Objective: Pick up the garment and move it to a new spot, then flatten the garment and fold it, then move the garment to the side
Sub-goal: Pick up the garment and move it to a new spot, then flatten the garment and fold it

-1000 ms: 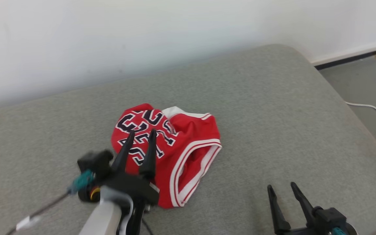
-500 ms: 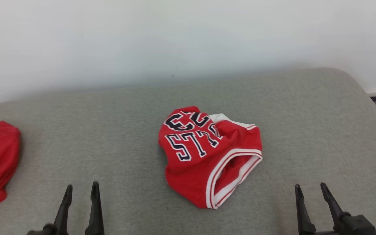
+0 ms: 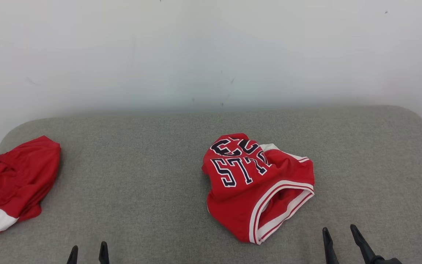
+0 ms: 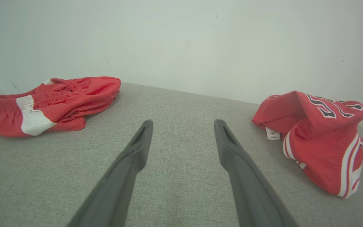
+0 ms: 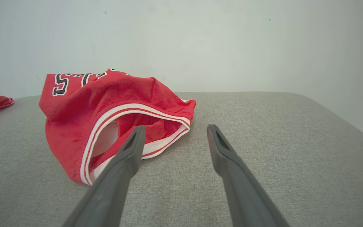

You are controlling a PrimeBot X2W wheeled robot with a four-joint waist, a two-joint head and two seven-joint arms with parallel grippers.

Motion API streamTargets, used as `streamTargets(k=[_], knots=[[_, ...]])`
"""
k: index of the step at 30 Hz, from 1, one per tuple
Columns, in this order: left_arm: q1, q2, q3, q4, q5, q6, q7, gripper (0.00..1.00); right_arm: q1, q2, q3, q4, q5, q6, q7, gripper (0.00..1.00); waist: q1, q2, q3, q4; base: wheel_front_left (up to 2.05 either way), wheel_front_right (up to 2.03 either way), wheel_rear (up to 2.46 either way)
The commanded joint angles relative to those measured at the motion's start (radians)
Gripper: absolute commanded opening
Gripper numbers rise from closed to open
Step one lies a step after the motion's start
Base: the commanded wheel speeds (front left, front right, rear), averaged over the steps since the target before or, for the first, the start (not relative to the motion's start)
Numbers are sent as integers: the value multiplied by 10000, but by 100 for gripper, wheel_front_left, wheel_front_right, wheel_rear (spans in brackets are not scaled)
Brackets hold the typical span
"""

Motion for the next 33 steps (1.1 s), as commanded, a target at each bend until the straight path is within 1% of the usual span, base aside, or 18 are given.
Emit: streamTargets(k=[1, 16, 33], knots=[[182, -35, -7, 30, -8, -50, -29, 100, 95, -7, 21, 6, 72, -21, -9, 100, 1, 0, -28, 28, 0, 0, 0], [3, -47, -169, -80, -62, -62, -30, 100, -3, -7, 108, 121, 319, -21, -9, 100, 1, 0, 157, -52, 0, 0, 0], [57, -49, -192, -143, -235, -63, -30, 100, -75, -7, 115, 70, 354, -21, -9, 100, 1, 0, 222, 84, 0, 0, 0]])
